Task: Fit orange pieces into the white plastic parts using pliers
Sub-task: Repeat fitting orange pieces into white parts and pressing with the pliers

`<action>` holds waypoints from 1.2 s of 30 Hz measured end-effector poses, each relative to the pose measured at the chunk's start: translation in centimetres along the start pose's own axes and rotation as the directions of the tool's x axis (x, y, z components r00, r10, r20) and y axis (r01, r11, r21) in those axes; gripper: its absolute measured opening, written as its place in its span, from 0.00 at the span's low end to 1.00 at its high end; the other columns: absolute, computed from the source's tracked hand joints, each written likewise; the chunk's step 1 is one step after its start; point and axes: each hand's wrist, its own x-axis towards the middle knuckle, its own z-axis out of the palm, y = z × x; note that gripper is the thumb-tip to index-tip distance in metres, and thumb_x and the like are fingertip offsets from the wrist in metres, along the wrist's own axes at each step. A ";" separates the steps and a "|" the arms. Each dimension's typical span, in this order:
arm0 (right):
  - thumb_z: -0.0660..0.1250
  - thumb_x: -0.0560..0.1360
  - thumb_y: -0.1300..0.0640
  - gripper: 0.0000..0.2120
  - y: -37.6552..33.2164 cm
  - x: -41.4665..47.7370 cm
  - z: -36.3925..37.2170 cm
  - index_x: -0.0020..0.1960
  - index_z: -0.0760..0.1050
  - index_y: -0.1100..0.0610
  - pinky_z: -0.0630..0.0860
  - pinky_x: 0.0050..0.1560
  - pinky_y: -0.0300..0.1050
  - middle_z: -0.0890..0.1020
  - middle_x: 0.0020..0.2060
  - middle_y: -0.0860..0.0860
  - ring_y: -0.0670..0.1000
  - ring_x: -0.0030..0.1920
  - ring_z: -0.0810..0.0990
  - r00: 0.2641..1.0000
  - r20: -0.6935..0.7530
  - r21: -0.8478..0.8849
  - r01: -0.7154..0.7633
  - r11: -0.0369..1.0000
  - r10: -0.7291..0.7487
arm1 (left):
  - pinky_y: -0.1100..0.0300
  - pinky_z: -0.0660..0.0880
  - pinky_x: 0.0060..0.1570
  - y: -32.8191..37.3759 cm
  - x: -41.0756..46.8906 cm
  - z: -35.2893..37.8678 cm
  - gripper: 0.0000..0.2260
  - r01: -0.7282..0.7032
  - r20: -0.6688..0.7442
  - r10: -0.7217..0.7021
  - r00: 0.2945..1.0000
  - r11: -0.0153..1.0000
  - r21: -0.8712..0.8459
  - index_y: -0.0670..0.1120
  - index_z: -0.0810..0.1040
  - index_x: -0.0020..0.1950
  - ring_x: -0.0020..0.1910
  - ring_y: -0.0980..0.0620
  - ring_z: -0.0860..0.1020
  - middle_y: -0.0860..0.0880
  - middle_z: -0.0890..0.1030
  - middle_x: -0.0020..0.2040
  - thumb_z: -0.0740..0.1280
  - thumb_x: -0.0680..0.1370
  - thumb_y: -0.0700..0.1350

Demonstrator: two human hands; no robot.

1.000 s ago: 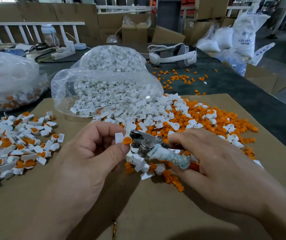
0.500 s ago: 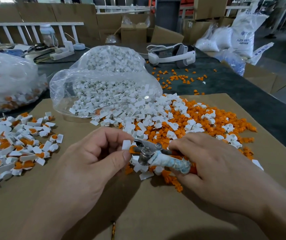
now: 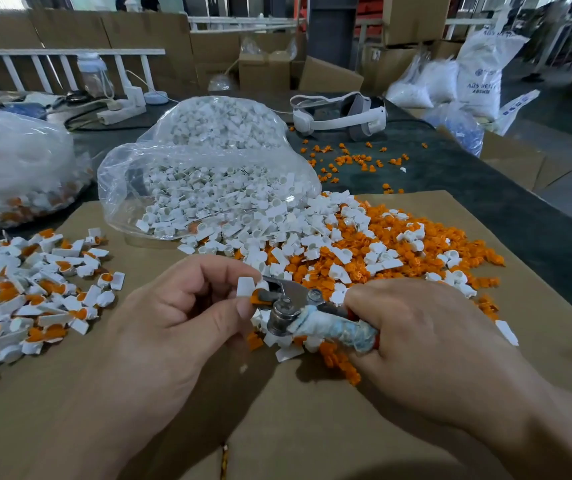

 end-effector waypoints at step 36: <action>0.59 0.79 0.53 0.11 -1.4 0.1 0.0 0.52 0.79 0.54 0.76 0.39 0.46 0.79 0.43 0.48 0.48 0.41 0.76 0.949 -0.160 0.079 0.286 0.955 -0.271 | 0.63 0.79 0.35 1.1 -0.8 2.6 0.24 0.182 0.213 -0.156 0.965 0.978 -0.107 0.54 0.85 0.47 0.35 0.51 0.83 0.48 0.84 0.37 0.81 0.56 0.62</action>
